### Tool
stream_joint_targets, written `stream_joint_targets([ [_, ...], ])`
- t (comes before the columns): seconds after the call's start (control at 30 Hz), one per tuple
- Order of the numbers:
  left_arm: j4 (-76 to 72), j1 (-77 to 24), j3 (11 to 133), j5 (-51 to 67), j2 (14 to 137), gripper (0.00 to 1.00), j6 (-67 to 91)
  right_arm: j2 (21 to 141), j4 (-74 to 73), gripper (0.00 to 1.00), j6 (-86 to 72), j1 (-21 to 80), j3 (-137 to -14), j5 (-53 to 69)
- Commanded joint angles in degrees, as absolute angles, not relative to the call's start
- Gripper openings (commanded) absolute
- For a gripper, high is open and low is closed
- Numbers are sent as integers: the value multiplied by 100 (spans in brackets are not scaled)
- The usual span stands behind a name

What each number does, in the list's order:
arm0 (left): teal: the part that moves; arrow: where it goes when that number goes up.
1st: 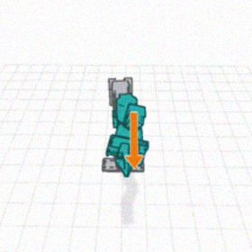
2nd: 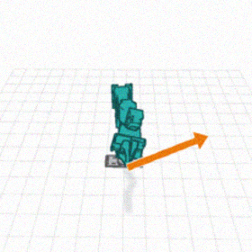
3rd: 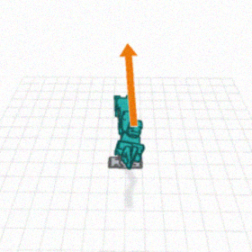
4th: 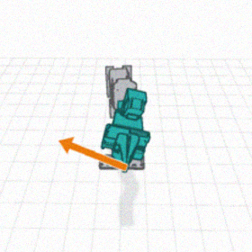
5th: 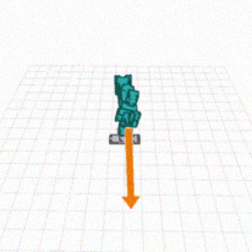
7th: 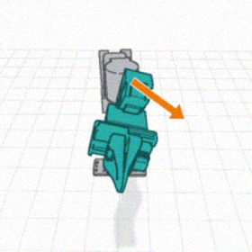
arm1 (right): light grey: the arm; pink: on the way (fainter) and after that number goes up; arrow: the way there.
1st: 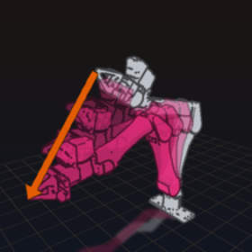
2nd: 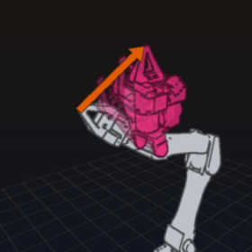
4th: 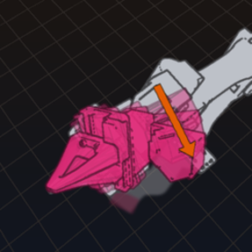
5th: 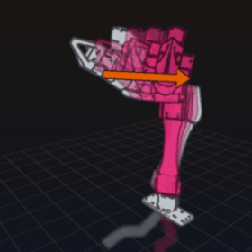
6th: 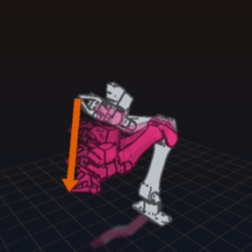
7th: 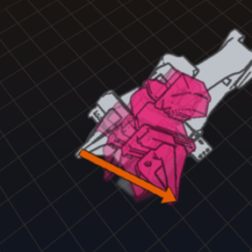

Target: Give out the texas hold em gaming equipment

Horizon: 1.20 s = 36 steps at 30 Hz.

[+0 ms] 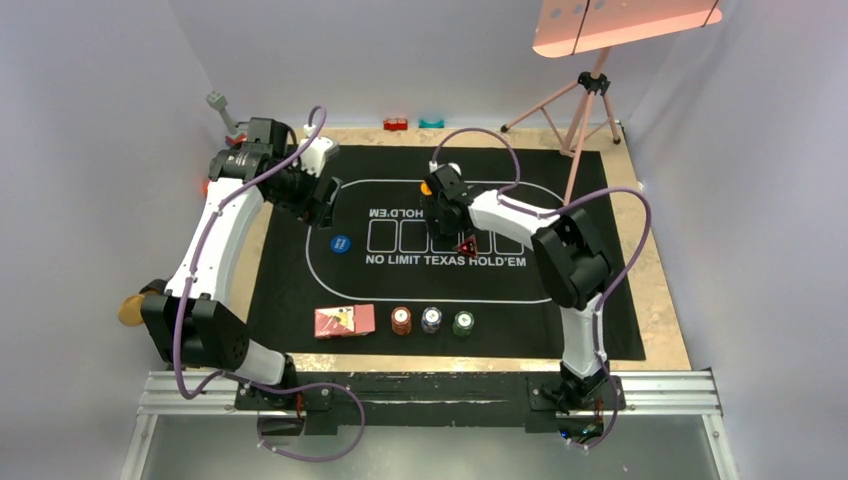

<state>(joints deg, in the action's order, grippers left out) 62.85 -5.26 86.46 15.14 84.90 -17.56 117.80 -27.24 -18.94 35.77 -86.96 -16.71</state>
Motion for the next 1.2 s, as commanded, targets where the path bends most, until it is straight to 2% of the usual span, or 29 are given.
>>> stream_joint_targets([
  [0.0, 6357, -466, 8663, 1516, 8257, 100, -1811, 11181, -2176, 83, -1807, 3951, -7905, -1783],
  [0.17, 6407, -466, 8674, 1502, 8229, 100, -1850, 10901, -2041, 83, -1822, 4101, -7394, -1833],
  [0.43, 6428, -466, 8679, 1441, 8192, 100, -1874, 10923, -2089, 75, -1910, 4095, -7201, -1929],
  [0.63, 6455, -466, 8690, 1433, 8216, 100, -1855, 11247, -2327, 72, -1661, 4095, -8380, -1980],
  [0.73, 6449, -466, 8648, 1406, 8136, 100, -1908, 11430, -2402, 68, -1713, 4097, -8536, -1834],
  [0.93, 6440, -466, 8569, 1369, 8113, 100, -1958, 11385, -2288, 64, -1982, 4098, -7980, -1585],
  [1.17, 6443, -466, 8595, 1344, 8113, 100, -2015, 10929, -2259, 59, -2257, 4030, -7096, -1878],
])
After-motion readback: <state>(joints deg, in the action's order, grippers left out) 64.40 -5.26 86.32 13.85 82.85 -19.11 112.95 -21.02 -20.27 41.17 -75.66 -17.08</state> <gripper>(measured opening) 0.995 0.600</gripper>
